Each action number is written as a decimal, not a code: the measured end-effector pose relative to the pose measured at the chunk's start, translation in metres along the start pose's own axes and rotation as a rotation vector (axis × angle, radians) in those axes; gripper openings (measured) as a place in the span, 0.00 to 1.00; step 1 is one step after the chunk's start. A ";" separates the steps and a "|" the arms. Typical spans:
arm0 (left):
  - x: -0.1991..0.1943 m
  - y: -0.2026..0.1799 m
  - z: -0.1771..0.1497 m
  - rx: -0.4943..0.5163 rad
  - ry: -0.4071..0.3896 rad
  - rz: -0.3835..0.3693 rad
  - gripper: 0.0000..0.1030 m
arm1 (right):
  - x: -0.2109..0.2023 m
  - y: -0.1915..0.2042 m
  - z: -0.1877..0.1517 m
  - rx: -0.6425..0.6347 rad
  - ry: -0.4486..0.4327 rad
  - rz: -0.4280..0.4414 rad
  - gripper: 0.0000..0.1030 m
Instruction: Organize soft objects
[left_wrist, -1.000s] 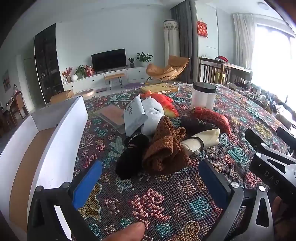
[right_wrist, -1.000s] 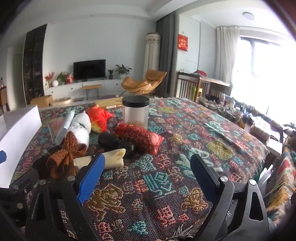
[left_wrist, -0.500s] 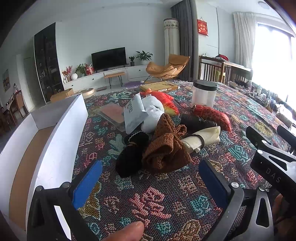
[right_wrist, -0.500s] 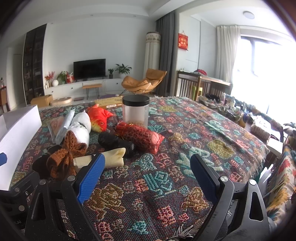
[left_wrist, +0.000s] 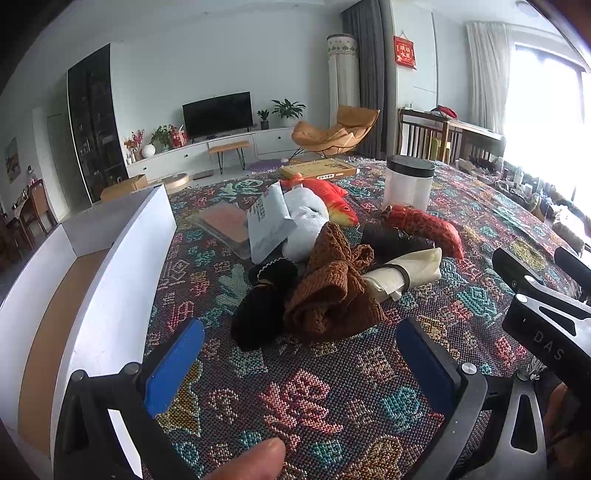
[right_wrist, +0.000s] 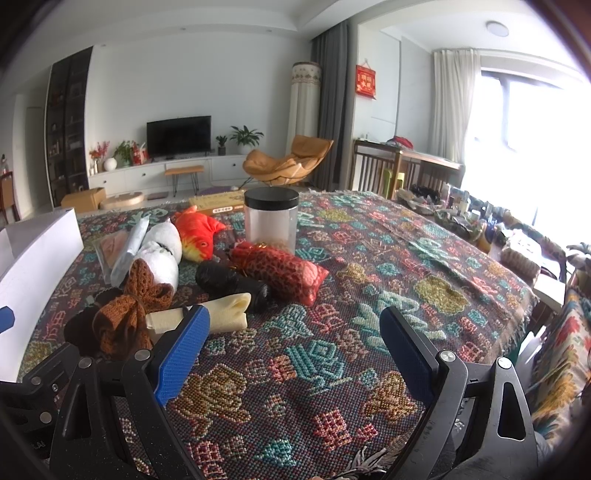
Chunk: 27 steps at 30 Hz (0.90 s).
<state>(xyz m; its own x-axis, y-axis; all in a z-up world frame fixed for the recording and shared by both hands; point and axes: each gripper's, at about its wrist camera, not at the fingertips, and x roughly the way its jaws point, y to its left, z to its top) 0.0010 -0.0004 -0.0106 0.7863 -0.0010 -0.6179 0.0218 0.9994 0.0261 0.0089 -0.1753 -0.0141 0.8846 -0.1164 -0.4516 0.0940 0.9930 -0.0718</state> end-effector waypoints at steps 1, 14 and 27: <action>0.000 0.000 0.000 0.000 0.003 -0.001 1.00 | 0.000 0.000 0.000 0.000 0.000 0.000 0.92; 0.001 0.001 -0.001 -0.006 0.014 -0.003 1.00 | 0.000 0.001 -0.001 0.001 0.002 0.001 0.92; 0.002 0.001 -0.001 -0.010 0.016 -0.007 1.00 | 0.001 0.000 0.000 0.002 0.004 0.002 0.92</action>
<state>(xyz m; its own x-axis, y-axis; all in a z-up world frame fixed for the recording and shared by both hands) 0.0021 0.0006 -0.0127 0.7762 -0.0073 -0.6305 0.0208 0.9997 0.0140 0.0099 -0.1756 -0.0143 0.8828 -0.1149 -0.4555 0.0936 0.9932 -0.0690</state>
